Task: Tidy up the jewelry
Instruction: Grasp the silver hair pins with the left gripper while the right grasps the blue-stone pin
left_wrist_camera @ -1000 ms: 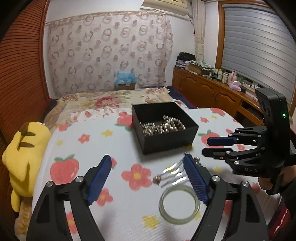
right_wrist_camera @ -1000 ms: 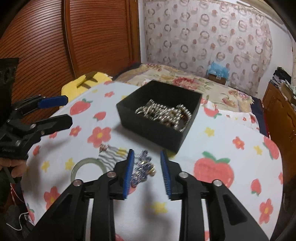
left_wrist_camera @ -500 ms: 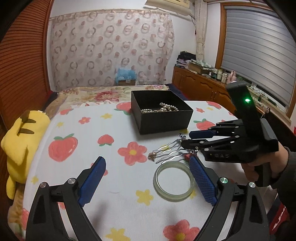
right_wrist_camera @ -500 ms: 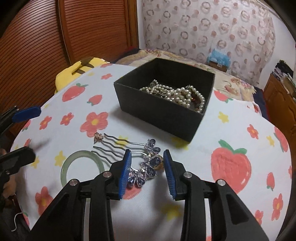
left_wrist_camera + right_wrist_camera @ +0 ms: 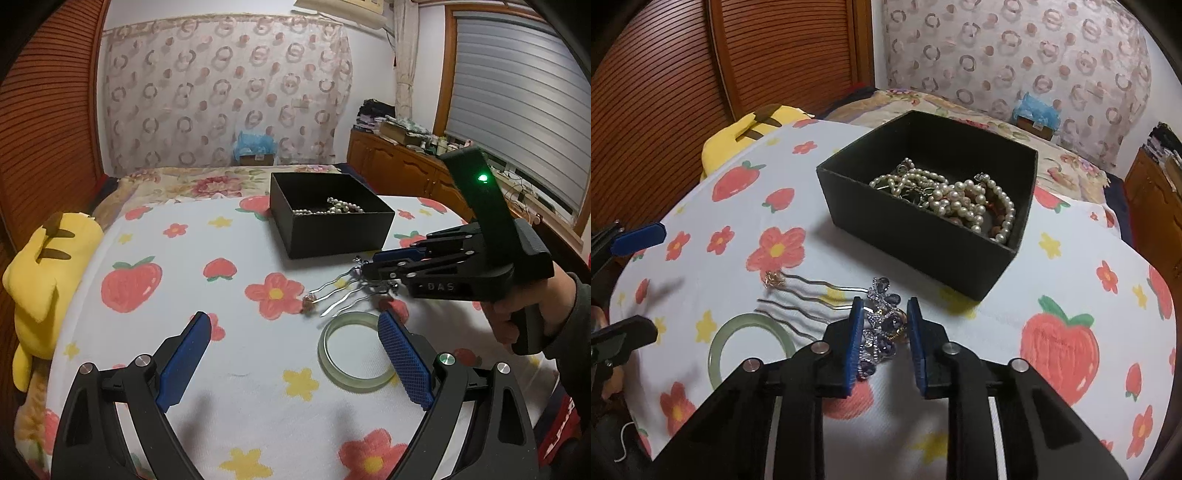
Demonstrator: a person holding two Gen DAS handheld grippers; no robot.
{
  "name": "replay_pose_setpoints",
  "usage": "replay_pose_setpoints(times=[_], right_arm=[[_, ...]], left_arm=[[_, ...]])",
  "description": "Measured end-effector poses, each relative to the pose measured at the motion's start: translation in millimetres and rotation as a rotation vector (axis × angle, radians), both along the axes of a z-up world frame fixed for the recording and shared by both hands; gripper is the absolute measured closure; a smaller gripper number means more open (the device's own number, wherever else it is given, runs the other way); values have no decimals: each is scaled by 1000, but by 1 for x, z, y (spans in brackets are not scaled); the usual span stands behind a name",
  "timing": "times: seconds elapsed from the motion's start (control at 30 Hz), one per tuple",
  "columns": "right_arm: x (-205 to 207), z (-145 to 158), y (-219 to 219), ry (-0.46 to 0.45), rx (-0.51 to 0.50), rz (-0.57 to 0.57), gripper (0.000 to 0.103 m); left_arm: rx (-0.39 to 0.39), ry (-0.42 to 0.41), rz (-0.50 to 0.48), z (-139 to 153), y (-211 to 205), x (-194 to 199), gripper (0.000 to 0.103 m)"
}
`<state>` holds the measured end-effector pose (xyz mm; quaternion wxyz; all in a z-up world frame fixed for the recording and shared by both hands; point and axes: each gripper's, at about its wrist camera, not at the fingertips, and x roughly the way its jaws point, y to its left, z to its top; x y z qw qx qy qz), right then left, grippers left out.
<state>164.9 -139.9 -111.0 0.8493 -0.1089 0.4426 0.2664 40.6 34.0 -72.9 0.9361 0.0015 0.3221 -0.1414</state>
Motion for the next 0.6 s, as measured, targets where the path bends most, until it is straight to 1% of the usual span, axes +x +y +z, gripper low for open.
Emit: replay_pose_setpoints(times=[0.1,0.13,0.17,0.33,0.47,0.6], right_arm=[[-7,6,-9,-10,6,-2,84],[-10,9,-12,-13,12,-4,94],[-13,13,-18,-22,15,-14,100],[-23,28,-42,-50,18,-29,101],[-24,29,-67,-53,15,-77,101],[-30,29,-79,-50,49,-98,100]], left_arm=[[1,1,4,0,2,1,15],[2,1,4,-1,2,1,15],[2,2,4,-1,2,1,15],[3,6,3,-1,2,1,15],[4,10,-2,-1,0,2,15],[15,8,-7,-1,-2,3,15]])
